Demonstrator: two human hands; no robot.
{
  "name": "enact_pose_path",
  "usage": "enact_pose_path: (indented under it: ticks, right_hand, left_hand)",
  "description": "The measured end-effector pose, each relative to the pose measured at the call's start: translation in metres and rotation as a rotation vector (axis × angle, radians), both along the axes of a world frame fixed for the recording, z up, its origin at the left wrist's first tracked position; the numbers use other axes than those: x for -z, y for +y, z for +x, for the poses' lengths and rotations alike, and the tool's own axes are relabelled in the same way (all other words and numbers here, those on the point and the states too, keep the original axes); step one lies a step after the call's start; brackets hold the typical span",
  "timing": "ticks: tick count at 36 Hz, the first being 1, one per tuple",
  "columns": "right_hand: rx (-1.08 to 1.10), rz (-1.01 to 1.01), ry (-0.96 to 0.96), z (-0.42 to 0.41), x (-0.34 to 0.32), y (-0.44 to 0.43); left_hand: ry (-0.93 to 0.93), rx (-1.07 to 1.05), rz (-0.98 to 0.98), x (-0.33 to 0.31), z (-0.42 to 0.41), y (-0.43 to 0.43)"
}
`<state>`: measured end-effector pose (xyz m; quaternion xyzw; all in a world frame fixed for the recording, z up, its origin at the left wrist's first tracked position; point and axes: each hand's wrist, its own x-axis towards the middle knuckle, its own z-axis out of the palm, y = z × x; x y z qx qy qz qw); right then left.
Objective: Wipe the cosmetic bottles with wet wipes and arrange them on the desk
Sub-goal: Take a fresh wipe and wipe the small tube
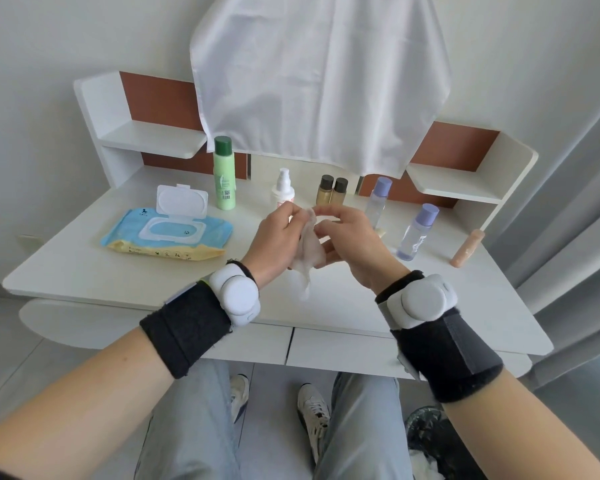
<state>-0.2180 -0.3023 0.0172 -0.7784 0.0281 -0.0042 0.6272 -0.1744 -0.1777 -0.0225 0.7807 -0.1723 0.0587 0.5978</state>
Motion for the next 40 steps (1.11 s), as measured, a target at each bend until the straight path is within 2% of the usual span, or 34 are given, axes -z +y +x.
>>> enact_pose_path:
  ticks: [4,10,16,21,25,30,34,40]
  right_hand:
    - [-0.036,0.008,0.011,0.0,0.001,-0.003]
    - [-0.071,-0.034,-0.018,0.0,0.007,-0.003]
    - [-0.049,-0.071,-0.031,0.004,0.017,-0.007]
    - [0.06,0.009,-0.016,0.01,0.027,-0.021]
    - [-0.113,0.075,0.006,0.008,0.028,-0.027]
    - [-0.351,0.237,0.162,0.004,0.038,-0.04]
    - [-0.297,0.359,0.174,0.002,0.04,-0.047]
    - [-0.338,0.432,0.174,-0.002,0.048,-0.054]
  left_hand:
    - [0.019,0.023,-0.009,-0.003,-0.002,0.001]
    - [0.092,0.03,0.091,-0.007,-0.002,0.0]
    - [0.081,0.024,0.086,-0.007,0.0,0.004]
    - [0.187,0.128,-0.022,-0.01,0.002,0.01]
    - [0.302,0.344,-0.118,-0.016,-0.002,0.012]
    - [0.296,0.411,-0.06,-0.021,-0.002,0.013]
    - [0.254,0.343,0.033,-0.015,0.003,0.014]
    - [0.219,0.404,0.075,-0.007,0.001,0.002]
